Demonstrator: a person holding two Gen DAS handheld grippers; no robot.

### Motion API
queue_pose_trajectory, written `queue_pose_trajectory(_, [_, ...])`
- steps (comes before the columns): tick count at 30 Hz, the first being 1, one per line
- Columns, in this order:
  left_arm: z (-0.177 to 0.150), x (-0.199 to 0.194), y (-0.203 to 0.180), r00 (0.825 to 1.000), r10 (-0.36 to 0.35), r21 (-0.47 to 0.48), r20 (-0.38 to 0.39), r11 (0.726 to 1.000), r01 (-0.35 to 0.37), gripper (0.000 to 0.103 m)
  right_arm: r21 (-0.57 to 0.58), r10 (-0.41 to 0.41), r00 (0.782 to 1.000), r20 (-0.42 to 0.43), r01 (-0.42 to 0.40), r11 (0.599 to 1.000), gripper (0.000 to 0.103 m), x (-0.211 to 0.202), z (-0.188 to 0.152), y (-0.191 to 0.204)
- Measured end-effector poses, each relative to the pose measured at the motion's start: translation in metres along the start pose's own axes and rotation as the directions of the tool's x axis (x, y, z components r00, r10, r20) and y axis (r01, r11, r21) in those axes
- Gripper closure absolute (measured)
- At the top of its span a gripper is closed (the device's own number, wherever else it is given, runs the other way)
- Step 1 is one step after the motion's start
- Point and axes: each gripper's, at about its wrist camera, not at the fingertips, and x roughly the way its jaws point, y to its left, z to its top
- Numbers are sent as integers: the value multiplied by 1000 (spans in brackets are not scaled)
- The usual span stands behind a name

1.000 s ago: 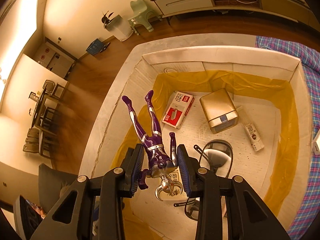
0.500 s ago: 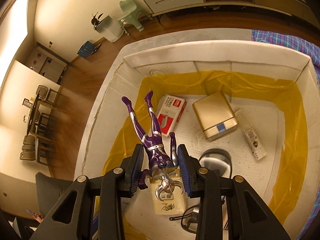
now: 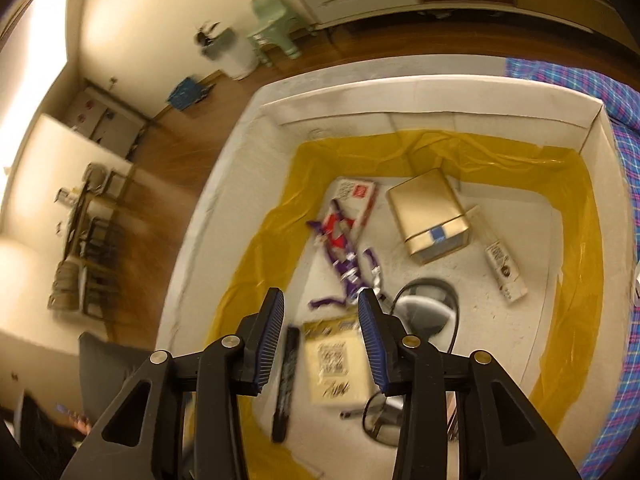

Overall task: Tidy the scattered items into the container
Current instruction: 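Move both open tools back over the charger and tape roll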

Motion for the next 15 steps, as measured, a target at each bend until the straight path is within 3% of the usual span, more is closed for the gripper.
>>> queue_pose_trajectory(5, [5, -26, -7, 994, -58, -51, 94, 997, 63, 62, -147, 83, 995, 60, -73, 986, 62, -48, -32, 14])
queue_pose_trajectory(9, [6, -49, -33, 971, -170, -36, 168, 983, 178, 62, -274, 166, 970, 177, -114, 955, 62, -107, -70, 4])
queue_pose_trajectory(11, [5, -56, -53, 954, -238, -5, 182, 970, 242, 61, -333, 187, 951, 247, -98, 938, 61, -140, -88, -6])
queue_pose_trajectory(13, [4, -58, -80, 941, -291, 46, 176, 957, 287, 57, -363, 175, 933, 315, -52, 930, 50, -168, -105, -24])
queue_pose_trajectory(15, [1, -55, -112, 933, -327, 98, 151, 944, 315, 55, -370, 141, 915, 377, 9, 929, 47, -190, -119, -45])
